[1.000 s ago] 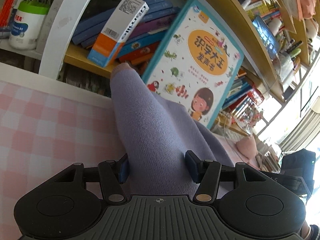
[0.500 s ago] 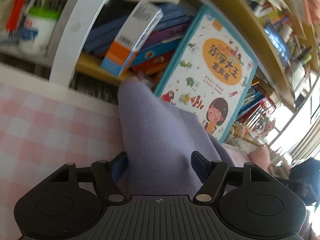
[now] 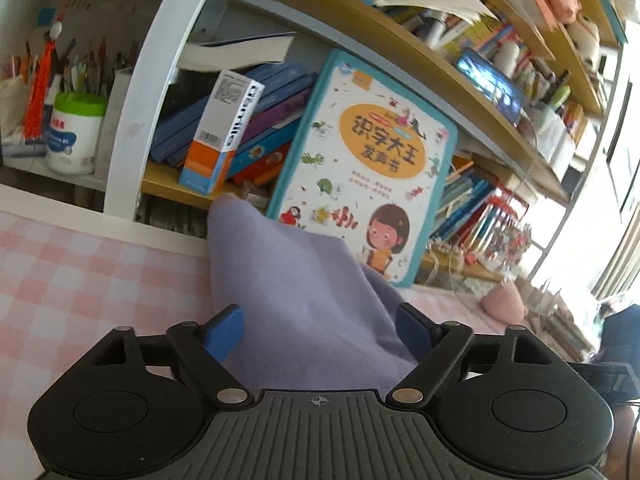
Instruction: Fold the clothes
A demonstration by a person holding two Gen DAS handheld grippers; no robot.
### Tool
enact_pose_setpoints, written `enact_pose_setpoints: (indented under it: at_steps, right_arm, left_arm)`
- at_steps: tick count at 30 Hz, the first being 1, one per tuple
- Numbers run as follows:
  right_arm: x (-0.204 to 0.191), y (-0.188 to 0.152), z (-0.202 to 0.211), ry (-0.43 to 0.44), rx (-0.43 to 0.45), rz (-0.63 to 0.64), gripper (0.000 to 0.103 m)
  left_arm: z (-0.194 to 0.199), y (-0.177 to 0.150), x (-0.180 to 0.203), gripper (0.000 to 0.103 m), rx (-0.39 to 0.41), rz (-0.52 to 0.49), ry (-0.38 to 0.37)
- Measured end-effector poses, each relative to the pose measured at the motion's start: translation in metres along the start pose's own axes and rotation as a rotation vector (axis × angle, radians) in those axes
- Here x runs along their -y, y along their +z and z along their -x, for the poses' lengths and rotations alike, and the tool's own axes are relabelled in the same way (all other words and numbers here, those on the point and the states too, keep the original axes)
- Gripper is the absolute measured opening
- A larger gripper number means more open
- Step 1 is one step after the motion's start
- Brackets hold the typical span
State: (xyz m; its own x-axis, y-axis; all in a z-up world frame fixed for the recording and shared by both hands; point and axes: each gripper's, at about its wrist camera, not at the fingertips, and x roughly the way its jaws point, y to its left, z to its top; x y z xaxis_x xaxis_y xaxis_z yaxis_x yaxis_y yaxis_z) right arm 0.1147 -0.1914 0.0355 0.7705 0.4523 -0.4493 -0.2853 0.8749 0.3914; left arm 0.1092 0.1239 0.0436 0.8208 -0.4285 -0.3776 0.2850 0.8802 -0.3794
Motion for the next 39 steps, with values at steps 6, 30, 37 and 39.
enact_pose_setpoints:
  at_steps: [6, 30, 37, 39]
  right_arm:
    - [-0.017, -0.021, 0.022, -0.101, 0.003, 0.089, 0.068]
    - [-0.044, -0.060, 0.049, -0.316, 0.090, 0.199, 0.086]
    - [-0.046, -0.066, 0.052, -0.354, 0.099, 0.200, 0.089]
    - [-0.048, -0.068, 0.053, -0.359, 0.100, 0.210, 0.089]
  left_arm:
    - [0.023, -0.017, 0.035, 0.090, 0.042, -0.108, 0.088]
    - [0.038, -0.061, 0.068, 0.099, 0.039, -0.179, 0.272]
    - [0.036, -0.066, 0.067, 0.100, 0.032, -0.194, 0.304]
    - [0.035, -0.068, 0.068, 0.100, 0.030, -0.209, 0.310]
